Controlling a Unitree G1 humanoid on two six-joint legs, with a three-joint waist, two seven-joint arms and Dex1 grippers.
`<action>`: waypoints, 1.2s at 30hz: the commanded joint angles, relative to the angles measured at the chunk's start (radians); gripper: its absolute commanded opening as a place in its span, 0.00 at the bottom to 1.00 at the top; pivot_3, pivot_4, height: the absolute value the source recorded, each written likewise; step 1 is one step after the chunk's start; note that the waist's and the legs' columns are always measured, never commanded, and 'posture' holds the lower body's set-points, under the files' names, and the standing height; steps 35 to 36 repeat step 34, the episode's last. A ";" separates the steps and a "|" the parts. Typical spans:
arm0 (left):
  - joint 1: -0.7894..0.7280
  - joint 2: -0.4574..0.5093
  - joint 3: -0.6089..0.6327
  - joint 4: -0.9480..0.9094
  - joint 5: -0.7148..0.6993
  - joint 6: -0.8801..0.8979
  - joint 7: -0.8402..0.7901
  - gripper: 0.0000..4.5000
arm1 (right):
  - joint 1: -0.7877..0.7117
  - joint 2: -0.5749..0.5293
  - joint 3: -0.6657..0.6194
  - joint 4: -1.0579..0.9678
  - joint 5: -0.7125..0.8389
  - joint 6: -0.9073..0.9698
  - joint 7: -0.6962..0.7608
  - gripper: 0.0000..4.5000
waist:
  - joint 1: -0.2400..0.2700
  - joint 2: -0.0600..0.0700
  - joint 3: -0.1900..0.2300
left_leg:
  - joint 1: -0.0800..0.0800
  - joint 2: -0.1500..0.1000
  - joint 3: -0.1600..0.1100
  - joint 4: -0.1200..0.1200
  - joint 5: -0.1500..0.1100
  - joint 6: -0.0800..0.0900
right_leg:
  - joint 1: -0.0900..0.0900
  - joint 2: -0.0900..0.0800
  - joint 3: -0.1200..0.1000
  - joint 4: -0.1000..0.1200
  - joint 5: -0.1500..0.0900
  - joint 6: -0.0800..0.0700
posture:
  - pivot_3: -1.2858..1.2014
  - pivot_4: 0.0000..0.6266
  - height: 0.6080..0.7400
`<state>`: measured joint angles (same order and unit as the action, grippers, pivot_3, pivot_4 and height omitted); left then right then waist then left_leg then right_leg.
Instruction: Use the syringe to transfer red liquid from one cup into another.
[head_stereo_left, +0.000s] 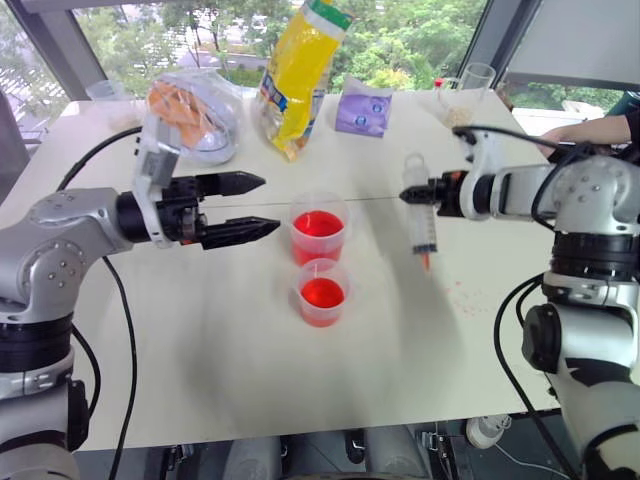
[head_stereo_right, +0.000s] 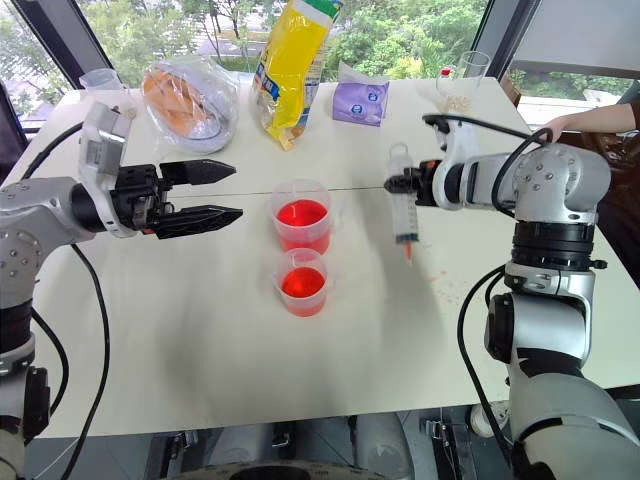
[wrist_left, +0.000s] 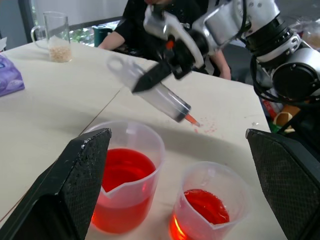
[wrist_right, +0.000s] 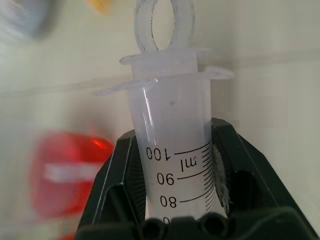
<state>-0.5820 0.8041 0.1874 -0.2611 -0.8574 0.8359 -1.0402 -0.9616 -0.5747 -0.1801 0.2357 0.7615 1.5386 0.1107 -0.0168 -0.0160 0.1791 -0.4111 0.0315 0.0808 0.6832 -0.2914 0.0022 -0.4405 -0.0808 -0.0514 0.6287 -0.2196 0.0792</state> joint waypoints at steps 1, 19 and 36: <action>0.005 0.006 0.020 -0.039 -0.013 -0.017 0.003 0.99 | 0.045 -0.021 0.030 0.000 -0.070 -0.014 0.026 0.30 | 0.001 0.000 0.000 | 0.000 0.000 0.000 0.000 0.000 0.000 | 0.000 0.000 0.000 0.000 0.000 0.000 | 0.52 0.24 1.00; 0.063 0.024 0.043 -0.105 -0.056 0.017 0.050 1.00 | 0.124 -0.140 0.185 -0.192 -0.205 -0.141 0.281 0.99 | 0.004 0.001 0.001 | 0.001 0.000 0.000 0.000 0.000 0.000 | 0.000 0.000 0.000 0.000 0.000 0.000 | 0.52 0.24 1.00; 0.157 0.110 0.127 -0.159 -0.159 0.087 0.080 1.00 | 0.319 -0.478 0.061 -0.662 -0.001 -0.463 0.865 0.99 | 0.005 0.000 0.001 | 0.001 0.001 -0.001 0.001 0.000 0.000 | 0.001 0.000 0.000 0.000 -0.001 0.001 | 0.52 0.24 1.00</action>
